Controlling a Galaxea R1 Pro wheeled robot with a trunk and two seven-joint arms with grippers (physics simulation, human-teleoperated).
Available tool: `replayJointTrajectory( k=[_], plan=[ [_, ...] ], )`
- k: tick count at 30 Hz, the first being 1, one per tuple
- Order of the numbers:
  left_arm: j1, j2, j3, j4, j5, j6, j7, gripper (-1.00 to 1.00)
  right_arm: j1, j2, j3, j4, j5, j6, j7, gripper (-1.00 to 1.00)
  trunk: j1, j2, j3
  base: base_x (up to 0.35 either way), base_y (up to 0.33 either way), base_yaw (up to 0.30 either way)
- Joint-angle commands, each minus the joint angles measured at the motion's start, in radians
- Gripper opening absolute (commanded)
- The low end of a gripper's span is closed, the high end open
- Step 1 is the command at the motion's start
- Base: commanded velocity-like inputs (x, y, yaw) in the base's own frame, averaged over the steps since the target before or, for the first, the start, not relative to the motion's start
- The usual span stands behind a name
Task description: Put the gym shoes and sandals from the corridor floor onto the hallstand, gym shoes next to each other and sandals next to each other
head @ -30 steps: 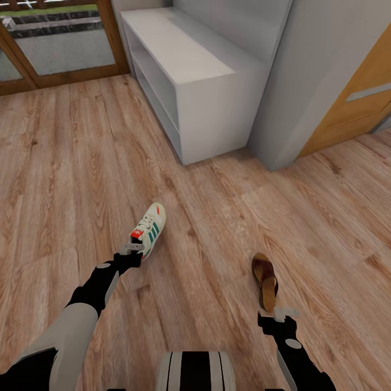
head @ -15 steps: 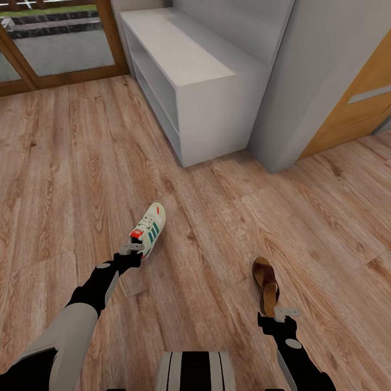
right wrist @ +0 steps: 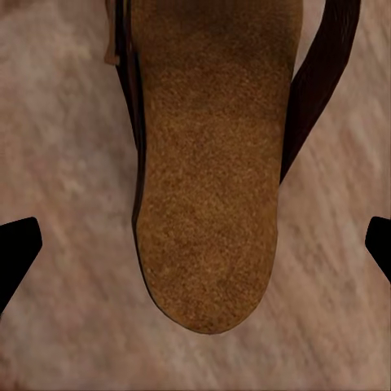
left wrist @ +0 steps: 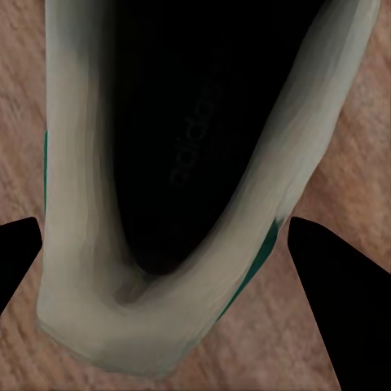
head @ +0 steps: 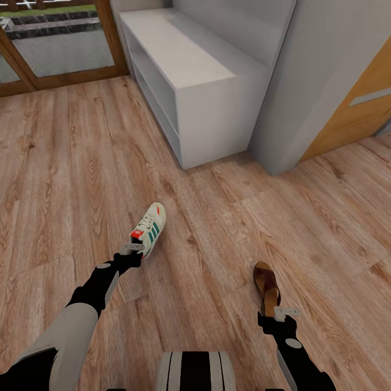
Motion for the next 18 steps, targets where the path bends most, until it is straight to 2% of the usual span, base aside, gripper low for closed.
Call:
replayJointTrajectory(
  k=[1, 13, 18],
  plan=[
    [0.0, -0.001, 0.007, -0.002, -0.008, 0.005, -0.009, -1.0, 0.0, 0.001, -0.004, -0.002, 0.01, 0.002, 0.0, 1.0, 0.0, 0.0, -0.001, 0.013, 0.0, 0.0],
    [0.0, -0.001, 0.005, -0.003, -0.008, 0.008, -0.009, -1.0, 0.0, 0.001, -0.005, -0.008, 0.01, 0.004, -0.001, 1.0, 0.0, 0.0, -0.005, 0.003, 0.0, 0.0],
    [0.0, -0.001, 0.005, -0.003, -0.008, 0.008, -0.009, -1.0, 0.0, 0.001, -0.005, -0.009, 0.01, 0.004, -0.003, 1.0, 0.002, -0.001, -0.031, 0.0, 0.0, 0.0]
  ],
)
